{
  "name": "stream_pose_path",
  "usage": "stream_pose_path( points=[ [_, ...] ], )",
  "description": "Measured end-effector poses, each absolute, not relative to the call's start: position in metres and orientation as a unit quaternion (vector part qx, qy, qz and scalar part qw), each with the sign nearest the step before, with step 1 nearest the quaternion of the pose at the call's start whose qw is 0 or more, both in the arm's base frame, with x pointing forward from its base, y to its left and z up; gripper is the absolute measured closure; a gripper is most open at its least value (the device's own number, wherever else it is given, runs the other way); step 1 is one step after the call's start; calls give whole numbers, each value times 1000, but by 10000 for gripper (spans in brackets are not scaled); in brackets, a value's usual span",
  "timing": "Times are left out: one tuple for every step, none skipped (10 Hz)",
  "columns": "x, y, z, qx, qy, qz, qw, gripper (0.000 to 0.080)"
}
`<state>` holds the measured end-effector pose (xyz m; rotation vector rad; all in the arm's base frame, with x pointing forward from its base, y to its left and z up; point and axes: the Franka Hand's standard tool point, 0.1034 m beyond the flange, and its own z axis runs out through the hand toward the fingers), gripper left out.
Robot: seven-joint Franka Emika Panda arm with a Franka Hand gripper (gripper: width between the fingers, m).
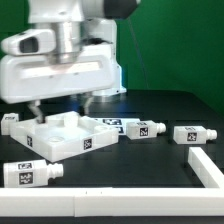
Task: Assemble square table
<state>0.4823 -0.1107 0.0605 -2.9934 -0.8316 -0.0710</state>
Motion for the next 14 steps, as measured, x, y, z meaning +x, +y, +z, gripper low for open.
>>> stream_pose_path(
  points=[
    [480, -134, 46, -953, -303, -27, 13, 150],
    [482, -126, 48, -965, -261, -26, 18, 150],
    [484, -120, 51, -961, -274, -28, 18, 150],
    [483, -121, 49, -962, -272, -27, 18, 150],
    [481, -123, 48, -962, -272, -26, 19, 150],
    [475, -135, 38, -945, -325, -29, 11, 150],
    [463, -153, 23, -939, -344, -23, 13, 150],
    [459, -162, 14, -940, -340, -19, 17, 150],
    [457, -162, 9, -940, -339, -16, 19, 150],
    [456, -159, 7, -941, -337, -15, 21, 150],
    [455, -156, 6, -942, -335, -15, 21, 150],
    [455, -158, 6, -942, -334, -15, 21, 272],
    [455, -158, 6, -942, -334, -15, 21, 272],
    [455, -158, 6, -942, -334, -15, 21, 443]
  ],
)
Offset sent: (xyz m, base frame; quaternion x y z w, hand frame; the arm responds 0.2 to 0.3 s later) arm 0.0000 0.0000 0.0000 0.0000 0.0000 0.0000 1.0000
